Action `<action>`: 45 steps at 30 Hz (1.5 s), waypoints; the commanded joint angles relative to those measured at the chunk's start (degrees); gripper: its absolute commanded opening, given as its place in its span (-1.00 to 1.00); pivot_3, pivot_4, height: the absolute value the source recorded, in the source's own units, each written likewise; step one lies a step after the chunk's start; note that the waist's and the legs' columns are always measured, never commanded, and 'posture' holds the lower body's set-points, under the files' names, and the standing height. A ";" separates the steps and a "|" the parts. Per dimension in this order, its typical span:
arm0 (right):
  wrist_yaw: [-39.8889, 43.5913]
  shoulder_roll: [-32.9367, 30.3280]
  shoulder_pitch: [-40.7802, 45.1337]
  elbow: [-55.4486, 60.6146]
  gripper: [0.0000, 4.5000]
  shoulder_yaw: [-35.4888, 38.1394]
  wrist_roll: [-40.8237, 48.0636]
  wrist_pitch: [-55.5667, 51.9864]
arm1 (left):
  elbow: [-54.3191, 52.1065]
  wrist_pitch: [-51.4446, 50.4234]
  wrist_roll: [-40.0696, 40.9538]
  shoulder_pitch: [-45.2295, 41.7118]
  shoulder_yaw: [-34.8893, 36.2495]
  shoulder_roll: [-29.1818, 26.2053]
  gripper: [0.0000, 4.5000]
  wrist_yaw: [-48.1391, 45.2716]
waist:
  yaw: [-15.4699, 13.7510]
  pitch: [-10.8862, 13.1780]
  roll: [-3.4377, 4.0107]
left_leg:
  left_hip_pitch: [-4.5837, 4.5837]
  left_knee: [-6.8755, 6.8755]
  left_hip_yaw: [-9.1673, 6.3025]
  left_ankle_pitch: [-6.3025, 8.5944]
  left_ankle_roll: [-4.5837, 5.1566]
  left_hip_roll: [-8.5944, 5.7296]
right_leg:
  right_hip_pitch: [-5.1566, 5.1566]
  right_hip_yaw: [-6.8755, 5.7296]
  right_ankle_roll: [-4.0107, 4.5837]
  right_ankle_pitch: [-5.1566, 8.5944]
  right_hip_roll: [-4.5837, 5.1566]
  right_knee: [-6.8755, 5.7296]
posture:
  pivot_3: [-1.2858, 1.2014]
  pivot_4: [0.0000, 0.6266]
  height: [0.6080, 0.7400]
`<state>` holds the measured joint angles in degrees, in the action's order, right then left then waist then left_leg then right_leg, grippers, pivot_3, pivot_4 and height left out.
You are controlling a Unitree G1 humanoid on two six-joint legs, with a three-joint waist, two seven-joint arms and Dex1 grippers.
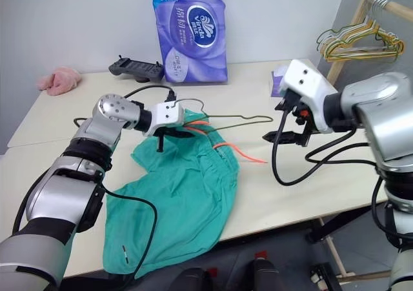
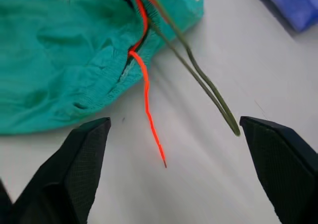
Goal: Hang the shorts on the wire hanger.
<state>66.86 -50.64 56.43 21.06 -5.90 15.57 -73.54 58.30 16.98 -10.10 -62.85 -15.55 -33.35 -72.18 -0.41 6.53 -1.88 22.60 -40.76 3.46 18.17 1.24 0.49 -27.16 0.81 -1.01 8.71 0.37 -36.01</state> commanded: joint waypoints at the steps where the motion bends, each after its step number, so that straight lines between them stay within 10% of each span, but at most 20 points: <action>1: -4.93 4.32 -1.83 6.86 0.99 8.32 5.18 -16.00 | -4.12 -0.90 1.64 2.22 2.67 -1.29 -1.00 2.57 | 0.09 -0.03 -0.03 | 0.00 0.00 -0.01 0.00 0.00 0.00 | 0.00 0.00 0.00 0.00 0.00 0.00 | 0.03 -0.82 1.00; 7: -22.01 21.77 -23.35 13.78 0.99 10.77 3.03 -18.96 | -9.47 -4.74 3.46 5.24 4.52 -1.27 -1.00 4.12 | -0.19 -0.74 -0.64 | 0.08 -0.09 -0.12 0.01 -0.02 -0.04 | 0.03 -0.10 0.01 0.00 0.12 -0.06 | 0.04 -0.81 1.00; 15: -39.47 47.54 -26.95 8.02 0.99 15.32 -0.33 -18.96 | -14.52 -7.97 4.21 6.88 4.59 -2.36 -1.00 4.39 | 0.26 -1.42 -0.36 | 0.08 -0.06 -0.10 -0.10 -0.22 -0.10 | 0.00 -0.08 0.00 0.00 0.09 -0.07 | 0.07 -0.85 1.00; 45: -50.42 46.00 -26.66 0.59 0.99 10.66 10.93 -15.97 | -17.19 -10.11 4.45 7.47 4.31 -3.02 -1.00 4.95 | 0.34 -1.78 -0.36 | 0.06 -0.05 -0.16 0.01 -0.03 -0.14 | 0.06 -0.10 -0.01 0.01 0.13 -0.01 | 0.09 -0.81 1.00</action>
<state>16.54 -4.17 29.65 21.00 4.37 26.38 -90.71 42.96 6.71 -6.76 -54.29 -12.98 -35.78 -68.00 -0.07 4.76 -2.24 22.66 -40.81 3.30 18.18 1.21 0.35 -27.10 0.72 -1.02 8.72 0.50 -36.02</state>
